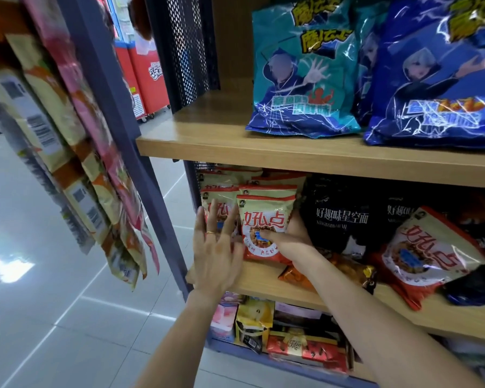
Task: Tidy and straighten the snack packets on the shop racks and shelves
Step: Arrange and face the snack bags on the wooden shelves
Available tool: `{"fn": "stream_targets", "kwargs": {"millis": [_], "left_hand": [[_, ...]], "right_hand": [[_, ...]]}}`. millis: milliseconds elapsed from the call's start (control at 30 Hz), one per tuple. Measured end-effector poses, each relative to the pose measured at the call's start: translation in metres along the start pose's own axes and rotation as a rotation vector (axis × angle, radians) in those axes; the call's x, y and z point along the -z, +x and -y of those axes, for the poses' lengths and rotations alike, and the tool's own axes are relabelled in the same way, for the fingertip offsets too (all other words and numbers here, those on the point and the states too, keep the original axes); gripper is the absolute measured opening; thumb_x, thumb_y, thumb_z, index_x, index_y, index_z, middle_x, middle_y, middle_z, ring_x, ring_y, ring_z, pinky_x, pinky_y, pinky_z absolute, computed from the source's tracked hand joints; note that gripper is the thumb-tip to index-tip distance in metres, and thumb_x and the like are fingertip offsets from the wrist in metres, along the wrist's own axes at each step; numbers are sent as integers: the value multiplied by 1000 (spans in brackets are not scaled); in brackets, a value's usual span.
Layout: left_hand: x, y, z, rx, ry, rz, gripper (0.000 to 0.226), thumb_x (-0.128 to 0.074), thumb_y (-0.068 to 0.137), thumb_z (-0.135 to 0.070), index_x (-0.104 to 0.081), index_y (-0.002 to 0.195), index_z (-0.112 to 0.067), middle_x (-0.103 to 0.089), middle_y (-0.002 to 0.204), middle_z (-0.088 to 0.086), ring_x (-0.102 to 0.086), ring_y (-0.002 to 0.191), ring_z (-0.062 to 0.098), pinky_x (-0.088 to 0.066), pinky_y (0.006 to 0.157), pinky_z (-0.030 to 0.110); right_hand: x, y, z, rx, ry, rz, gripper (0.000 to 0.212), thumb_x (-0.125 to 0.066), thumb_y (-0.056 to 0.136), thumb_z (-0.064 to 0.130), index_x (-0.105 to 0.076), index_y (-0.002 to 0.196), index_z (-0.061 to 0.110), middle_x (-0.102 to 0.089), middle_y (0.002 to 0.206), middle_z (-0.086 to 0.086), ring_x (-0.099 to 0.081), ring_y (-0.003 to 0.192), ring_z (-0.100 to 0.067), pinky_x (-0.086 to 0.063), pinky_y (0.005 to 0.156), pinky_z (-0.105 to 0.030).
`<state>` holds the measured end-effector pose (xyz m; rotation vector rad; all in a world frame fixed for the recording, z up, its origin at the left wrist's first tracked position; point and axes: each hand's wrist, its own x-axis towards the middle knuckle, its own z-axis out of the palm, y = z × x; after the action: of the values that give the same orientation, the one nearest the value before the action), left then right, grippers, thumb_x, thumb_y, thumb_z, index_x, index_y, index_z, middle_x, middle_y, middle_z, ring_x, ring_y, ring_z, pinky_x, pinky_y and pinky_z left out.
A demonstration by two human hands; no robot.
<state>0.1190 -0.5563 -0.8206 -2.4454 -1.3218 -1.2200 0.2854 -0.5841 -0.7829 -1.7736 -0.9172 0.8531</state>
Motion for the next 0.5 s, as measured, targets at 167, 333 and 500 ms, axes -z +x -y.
{"fn": "stream_targets", "kwargs": {"millis": [167,333,500], "left_hand": [[-19,-12,-3,-86,-84,237,73,-53,98,-63,-25,161,-40,-15,172,-3,-13,159,26,-23,124,53],[-20,-17,-8,-47,-37,243,75,-45,99,-67,-16,163,-41,-10,173,-4,-9,159,25,-15,127,45],[-18,-18,-14,-89,-43,260,74,-50,103,-53,-11,164,-38,-6,173,-2,-9,159,25,-23,127,49]], "right_hand": [[8,-15,3,56,-138,-23,100,-91,62,46,-40,146,25,-58,140,1,-55,131,-22,-48,107,-38],[52,-70,-8,299,-497,-212,92,-81,84,38,-31,157,18,-65,135,-6,-66,116,-26,-55,92,-35],[105,-97,-59,462,-1076,-314,85,-88,61,54,-60,135,19,-70,112,-9,-64,102,-36,-55,86,-46]]}}
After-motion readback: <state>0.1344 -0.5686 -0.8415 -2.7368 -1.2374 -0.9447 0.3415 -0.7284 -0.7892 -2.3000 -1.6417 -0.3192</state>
